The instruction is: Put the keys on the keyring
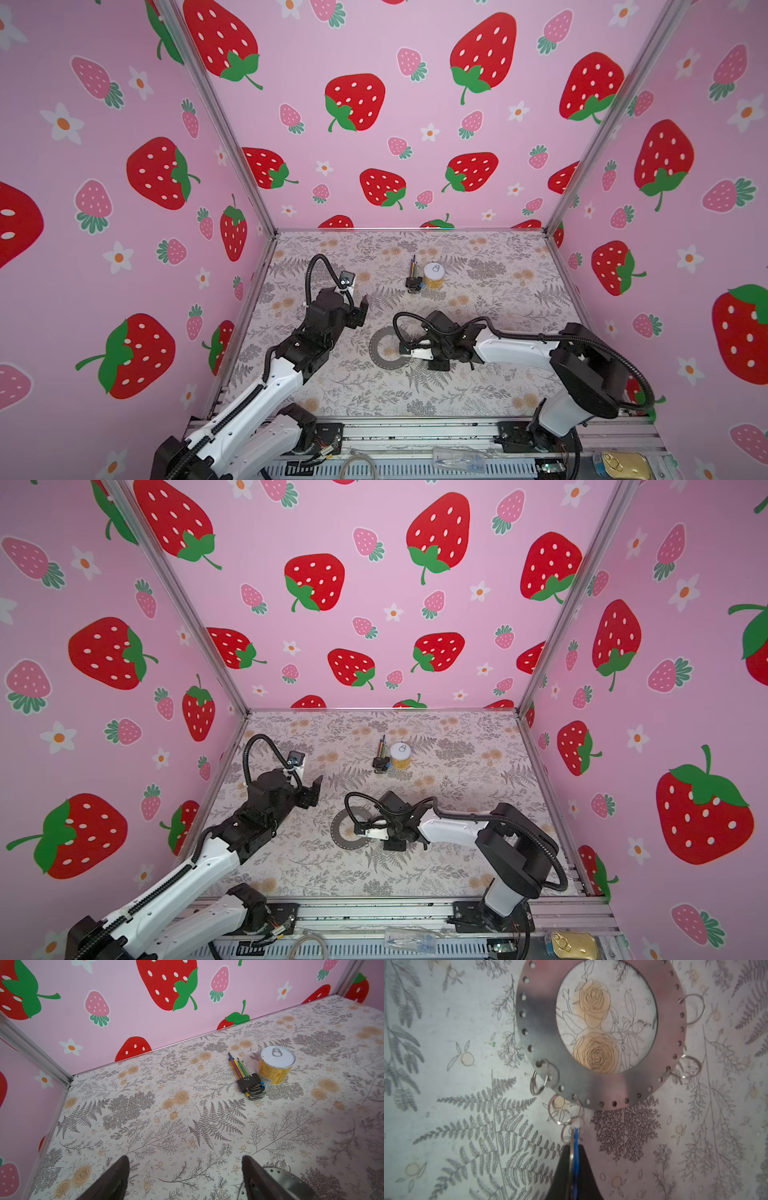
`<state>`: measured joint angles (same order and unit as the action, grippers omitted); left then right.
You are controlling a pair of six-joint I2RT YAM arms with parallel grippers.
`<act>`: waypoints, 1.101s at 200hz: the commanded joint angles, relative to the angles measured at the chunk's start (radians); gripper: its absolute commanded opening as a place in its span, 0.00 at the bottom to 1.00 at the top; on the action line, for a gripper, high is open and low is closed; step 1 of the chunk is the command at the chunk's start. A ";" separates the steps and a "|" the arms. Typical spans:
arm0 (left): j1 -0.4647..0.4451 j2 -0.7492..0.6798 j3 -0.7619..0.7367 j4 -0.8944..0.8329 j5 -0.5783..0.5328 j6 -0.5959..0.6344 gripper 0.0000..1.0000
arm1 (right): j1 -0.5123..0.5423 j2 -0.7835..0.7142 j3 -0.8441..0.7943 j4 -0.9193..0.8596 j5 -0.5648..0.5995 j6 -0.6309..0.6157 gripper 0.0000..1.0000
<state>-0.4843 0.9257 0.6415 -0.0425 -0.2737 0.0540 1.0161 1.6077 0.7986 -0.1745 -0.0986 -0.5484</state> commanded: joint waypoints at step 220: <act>0.004 0.001 0.019 0.036 0.051 -0.011 0.86 | -0.062 -0.048 -0.069 0.006 0.001 0.091 0.24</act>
<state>-0.4843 0.9302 0.6415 -0.0399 -0.2310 0.0513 0.9611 1.5448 0.7238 -0.1703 -0.0612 -0.4610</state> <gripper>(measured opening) 0.859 0.224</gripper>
